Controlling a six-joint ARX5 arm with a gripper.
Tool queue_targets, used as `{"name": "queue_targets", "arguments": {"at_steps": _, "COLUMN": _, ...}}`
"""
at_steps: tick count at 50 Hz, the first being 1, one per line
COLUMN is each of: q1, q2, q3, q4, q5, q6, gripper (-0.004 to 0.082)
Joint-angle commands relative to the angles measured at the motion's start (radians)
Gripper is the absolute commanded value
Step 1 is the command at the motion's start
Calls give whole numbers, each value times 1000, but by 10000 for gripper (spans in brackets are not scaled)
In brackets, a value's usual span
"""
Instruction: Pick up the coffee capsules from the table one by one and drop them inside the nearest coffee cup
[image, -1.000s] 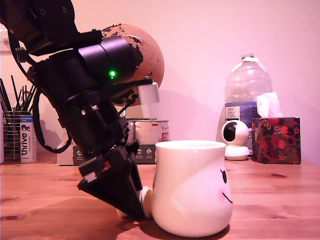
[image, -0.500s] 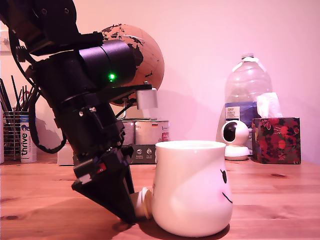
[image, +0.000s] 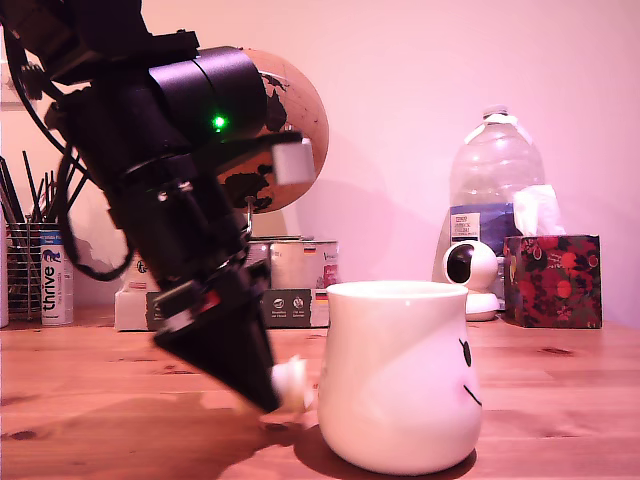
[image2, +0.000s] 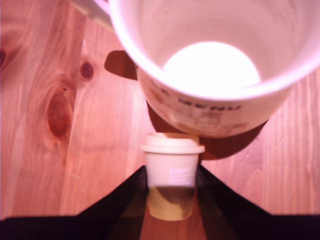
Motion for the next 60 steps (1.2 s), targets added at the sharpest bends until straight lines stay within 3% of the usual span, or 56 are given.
{"name": "queue_targets", "arguments": {"at_steps": 1, "q1": -3, "q2": -45, "q3": -2, "q4": -14, "q5": -17, "q6": -5, "gripper": 213}}
{"name": "queue_targets", "arguments": {"at_steps": 11, "q1": -3, "q2": -129, "q3": -2, "q4": -96, "q5": -40, "q6": -9, "gripper": 213}}
{"name": "queue_targets", "arguments": {"at_steps": 20, "q1": -3, "q2": -206, "q3": -2, "q4": -169, "q5": -44, "q6": -84, "gripper": 213}}
{"name": "queue_targets", "arguments": {"at_steps": 36, "q1": -18, "q2": -352, "q3": -2, "q4": -249, "q5": -43, "q6": -141, "gripper": 213}}
{"name": "queue_targets", "arguments": {"at_steps": 43, "q1": -32, "q2": -372, "q3": -2, "q4": -258, "q5": -43, "q6": -182, "gripper": 213}}
{"name": "queue_targets", "arguments": {"at_steps": 44, "q1": -35, "q2": -372, "q3": -2, "q4": -258, "q5": -43, "q6": -208, "gripper": 213}}
{"name": "queue_targets", "arguments": {"at_steps": 60, "q1": -110, "q2": -372, "q3": -2, "q4": -216, "q5": -5, "q6": -328, "gripper": 213}}
